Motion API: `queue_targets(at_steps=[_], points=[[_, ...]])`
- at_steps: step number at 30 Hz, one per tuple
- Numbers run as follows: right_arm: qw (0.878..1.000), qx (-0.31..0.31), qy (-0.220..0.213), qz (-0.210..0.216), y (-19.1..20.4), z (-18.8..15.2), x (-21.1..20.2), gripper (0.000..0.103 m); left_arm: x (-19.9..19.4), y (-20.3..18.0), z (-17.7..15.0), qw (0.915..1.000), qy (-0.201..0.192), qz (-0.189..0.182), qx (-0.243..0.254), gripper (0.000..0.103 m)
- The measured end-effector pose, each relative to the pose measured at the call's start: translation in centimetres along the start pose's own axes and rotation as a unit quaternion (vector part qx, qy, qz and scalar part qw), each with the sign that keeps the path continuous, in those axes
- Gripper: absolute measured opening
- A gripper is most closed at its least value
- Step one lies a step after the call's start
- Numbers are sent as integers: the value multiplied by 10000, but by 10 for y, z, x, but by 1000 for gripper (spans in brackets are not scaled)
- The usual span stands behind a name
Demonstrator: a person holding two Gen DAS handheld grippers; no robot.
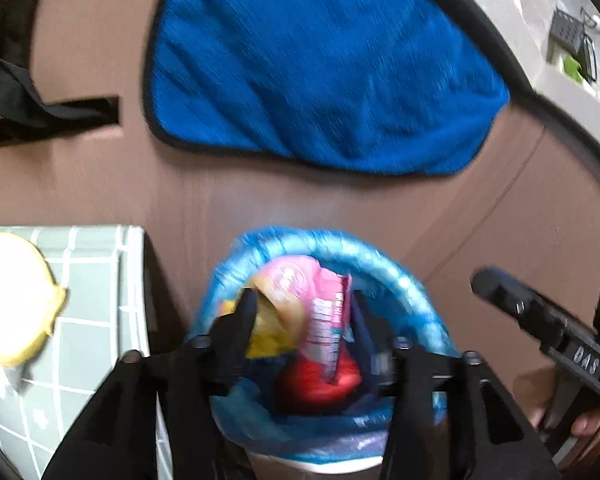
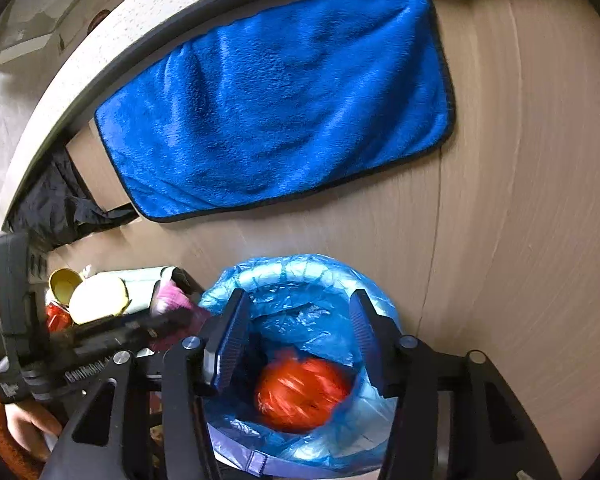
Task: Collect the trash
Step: 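Carry both items over the blue-lined bin and open both tools, then move both tools back to the trash pile on the table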
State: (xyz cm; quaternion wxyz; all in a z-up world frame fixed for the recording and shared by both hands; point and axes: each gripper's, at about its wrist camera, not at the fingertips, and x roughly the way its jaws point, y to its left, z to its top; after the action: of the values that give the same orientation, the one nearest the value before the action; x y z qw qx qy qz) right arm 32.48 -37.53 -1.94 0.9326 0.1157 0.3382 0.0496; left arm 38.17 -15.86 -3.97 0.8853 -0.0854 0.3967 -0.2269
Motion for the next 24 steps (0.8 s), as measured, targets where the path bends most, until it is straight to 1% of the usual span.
queue_targets(at_steps=[5,8,10,12,15,18,21,23,24], points=[[9999,-94,-75,-119,5,-4,-15,50,-11,5,8,9995,238,-212,-59,50],[9998,-112,-122,-118,10,-5,-24,50,-24,7,11,9987,255,-411,-152,50],[9997,-133,-158,-133,15,-5,-31,50,-31,9,9,9988,206,-423,-149,51],[9995,-160,-209,-146,19,-5,-37,50,-50,14,10,9991,9,-380,-179,51],[9991,-298,-289,-126,33,-5,-48,50,-81,28,8,9991,-327,-158,-217,50],[9979,-545,-342,-92,54,-6,-54,52,-124,52,2,9967,-700,254,-319,50],[9961,-803,-377,24,76,-9,-55,53,-162,79,-9,9929,-909,671,-364,50],[9936,-1041,-322,287,99,-11,-52,54,-180,99,-17,9895,-998,969,-392,50],[9919,-1153,-262,465,108,-12,-51,58,-191,109,-22,9872,-1046,1125,-427,50]])
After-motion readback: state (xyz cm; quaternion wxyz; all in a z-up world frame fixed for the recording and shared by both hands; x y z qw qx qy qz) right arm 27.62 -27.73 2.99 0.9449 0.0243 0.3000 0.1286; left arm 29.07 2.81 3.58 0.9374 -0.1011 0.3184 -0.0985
